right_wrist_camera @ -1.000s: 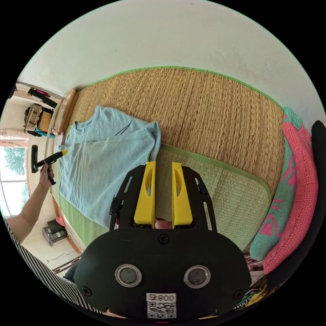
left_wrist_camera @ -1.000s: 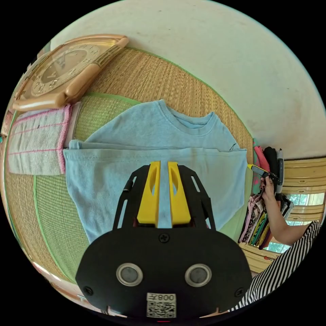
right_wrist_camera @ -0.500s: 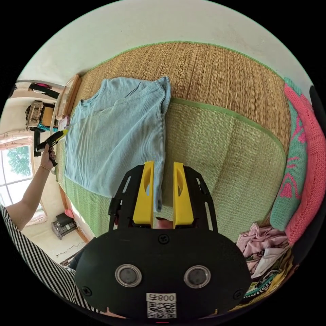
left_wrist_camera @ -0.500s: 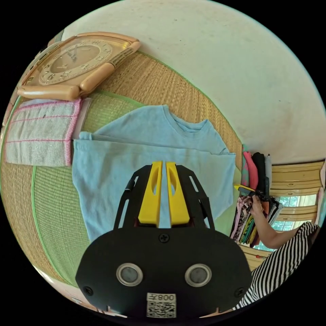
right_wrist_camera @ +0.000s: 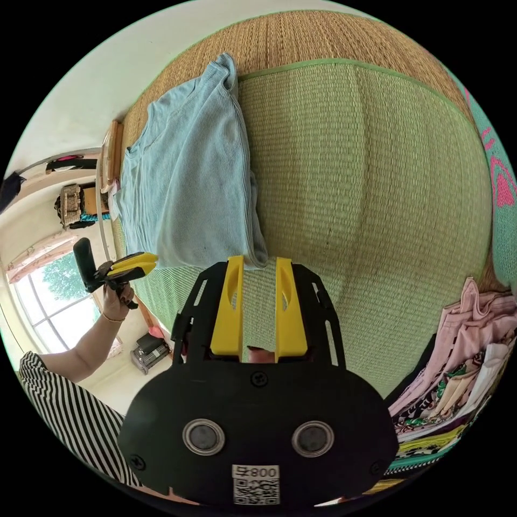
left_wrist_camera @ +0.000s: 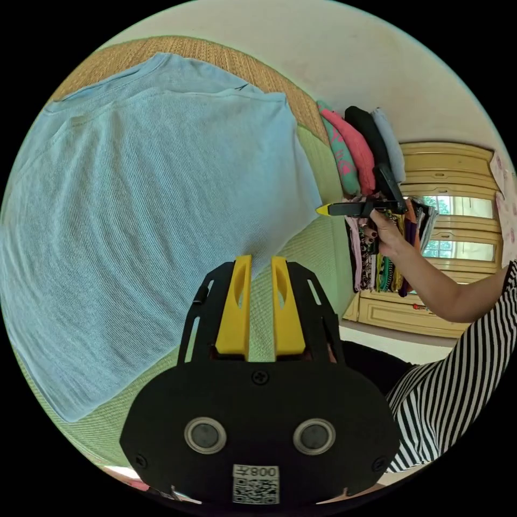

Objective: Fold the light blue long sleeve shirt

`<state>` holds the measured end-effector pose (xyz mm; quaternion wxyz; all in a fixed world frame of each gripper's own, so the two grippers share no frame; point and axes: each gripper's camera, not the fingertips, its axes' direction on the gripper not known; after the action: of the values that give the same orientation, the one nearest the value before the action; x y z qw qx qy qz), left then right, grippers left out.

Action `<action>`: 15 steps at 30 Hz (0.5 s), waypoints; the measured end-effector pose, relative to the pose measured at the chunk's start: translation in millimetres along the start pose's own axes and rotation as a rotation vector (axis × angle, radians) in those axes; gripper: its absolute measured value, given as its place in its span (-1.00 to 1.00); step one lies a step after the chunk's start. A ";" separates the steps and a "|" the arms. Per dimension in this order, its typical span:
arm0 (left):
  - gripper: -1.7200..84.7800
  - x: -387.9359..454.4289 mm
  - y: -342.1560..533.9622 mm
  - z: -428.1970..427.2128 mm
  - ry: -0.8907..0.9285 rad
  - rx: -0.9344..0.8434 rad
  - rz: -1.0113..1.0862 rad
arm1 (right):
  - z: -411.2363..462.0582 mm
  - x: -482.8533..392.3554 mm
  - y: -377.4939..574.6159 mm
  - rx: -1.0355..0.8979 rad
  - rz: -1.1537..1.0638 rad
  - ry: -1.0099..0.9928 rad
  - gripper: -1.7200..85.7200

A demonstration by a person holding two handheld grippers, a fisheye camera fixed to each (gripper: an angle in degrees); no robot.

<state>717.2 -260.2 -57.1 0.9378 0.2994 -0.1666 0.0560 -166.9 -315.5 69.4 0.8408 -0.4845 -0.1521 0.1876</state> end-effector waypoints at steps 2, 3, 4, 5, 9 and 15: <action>-0.82 14.5 4.8 22.5 -0.006 -0.051 -0.043 | 0.2 12.4 6.6 0.001 0.014 -0.051 -0.83; -0.82 19.0 7.0 26.2 0.004 -0.053 -0.045 | -2.0 19.4 13.0 0.002 0.013 -0.082 -0.84; -0.82 29.7 12.0 31.8 -0.004 -0.058 -0.045 | -5.4 25.2 20.9 0.004 0.002 -0.110 -0.85; -0.82 42.7 17.8 36.1 -0.024 -0.057 -0.045 | -7.5 28.4 25.5 0.005 -0.003 -0.128 -0.86; -0.81 94.0 38.0 51.3 0.005 -0.030 -0.022 | -25.2 51.9 58.9 0.039 0.005 -0.269 -0.89; -0.78 214.4 51.6 90.3 0.002 0.017 0.122 | -45.7 51.5 95.6 -0.004 -0.072 -0.271 -0.91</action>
<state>882.6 -269.4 114.2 0.9303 0.2965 -0.1830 0.1146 -117.5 -282.3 -32.2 0.8177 -0.4506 -0.2820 0.2208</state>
